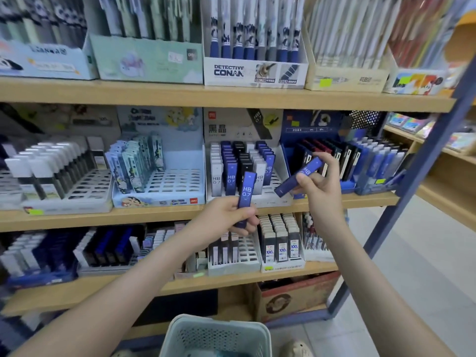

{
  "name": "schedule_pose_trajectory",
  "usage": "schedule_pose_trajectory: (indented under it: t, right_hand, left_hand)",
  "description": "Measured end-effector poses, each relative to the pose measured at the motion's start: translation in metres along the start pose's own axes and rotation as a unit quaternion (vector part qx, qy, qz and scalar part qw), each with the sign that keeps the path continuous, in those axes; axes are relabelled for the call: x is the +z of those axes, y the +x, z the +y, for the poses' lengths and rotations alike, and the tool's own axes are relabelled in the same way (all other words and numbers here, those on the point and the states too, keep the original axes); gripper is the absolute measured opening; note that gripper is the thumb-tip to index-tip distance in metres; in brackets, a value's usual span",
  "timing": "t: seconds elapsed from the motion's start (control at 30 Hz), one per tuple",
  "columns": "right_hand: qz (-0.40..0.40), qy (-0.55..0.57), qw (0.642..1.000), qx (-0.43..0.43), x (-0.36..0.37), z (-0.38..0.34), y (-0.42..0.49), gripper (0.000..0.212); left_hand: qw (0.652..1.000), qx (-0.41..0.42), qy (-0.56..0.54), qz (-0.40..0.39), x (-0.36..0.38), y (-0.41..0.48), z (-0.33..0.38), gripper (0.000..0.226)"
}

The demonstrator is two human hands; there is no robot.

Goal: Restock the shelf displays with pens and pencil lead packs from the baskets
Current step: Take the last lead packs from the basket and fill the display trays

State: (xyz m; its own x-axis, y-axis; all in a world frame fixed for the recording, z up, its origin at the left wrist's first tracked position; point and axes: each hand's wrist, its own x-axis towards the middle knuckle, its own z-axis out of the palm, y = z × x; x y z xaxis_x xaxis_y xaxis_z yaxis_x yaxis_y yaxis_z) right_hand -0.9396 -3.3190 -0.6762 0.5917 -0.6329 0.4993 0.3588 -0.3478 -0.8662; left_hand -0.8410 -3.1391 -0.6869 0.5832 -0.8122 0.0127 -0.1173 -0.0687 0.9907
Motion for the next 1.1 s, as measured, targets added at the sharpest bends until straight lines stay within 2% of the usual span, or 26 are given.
schedule_pose_trajectory:
  t: [0.13, 0.43, 0.63, 0.77, 0.9, 0.97, 1.03, 1.1]
  right_hand:
    - [-0.021, -0.045, 0.998, -0.030, 0.013, 0.003, 0.011, 0.038]
    - [-0.081, -0.101, 0.991, -0.041, 0.022, 0.006, 0.032, 0.038]
    - [-0.154, -0.204, 0.965, -0.054, 0.026, 0.015, 0.040, 0.041]
    - [-0.132, -0.258, 0.950, -0.118, 0.026, 0.022, 0.038, 0.033]
    - [-0.081, -0.313, 0.932, -0.162, 0.025, 0.020, 0.033, 0.034]
    - [-0.043, -0.295, 0.938, -0.177, 0.025, 0.008, 0.023, 0.035]
    - [-0.029, -0.225, 0.961, -0.157, 0.027, -0.008, 0.005, 0.032]
    - [-0.082, -0.140, 0.982, -0.092, 0.031, -0.021, -0.014, 0.032]
  left_hand:
    - [1.000, 0.004, 0.011, 0.003, -0.007, 0.001, 0.005, 0.010]
    - [1.000, 0.006, 0.017, 0.001, -0.022, -0.001, 0.003, 0.013]
    - [1.000, 0.004, -0.002, 0.005, -0.022, 0.000, 0.000, 0.014]
    - [1.000, 0.010, -0.014, 0.001, -0.020, -0.001, 0.000, 0.011]
    - [1.000, 0.009, -0.014, -0.006, -0.016, -0.002, 0.001, 0.011]
    - [1.000, 0.013, -0.014, -0.006, -0.013, -0.002, 0.002, 0.012]
    - [1.000, 0.018, -0.015, -0.010, -0.011, -0.003, 0.003, 0.012]
    - [0.999, 0.026, -0.005, -0.022, -0.007, -0.003, 0.004, 0.011]
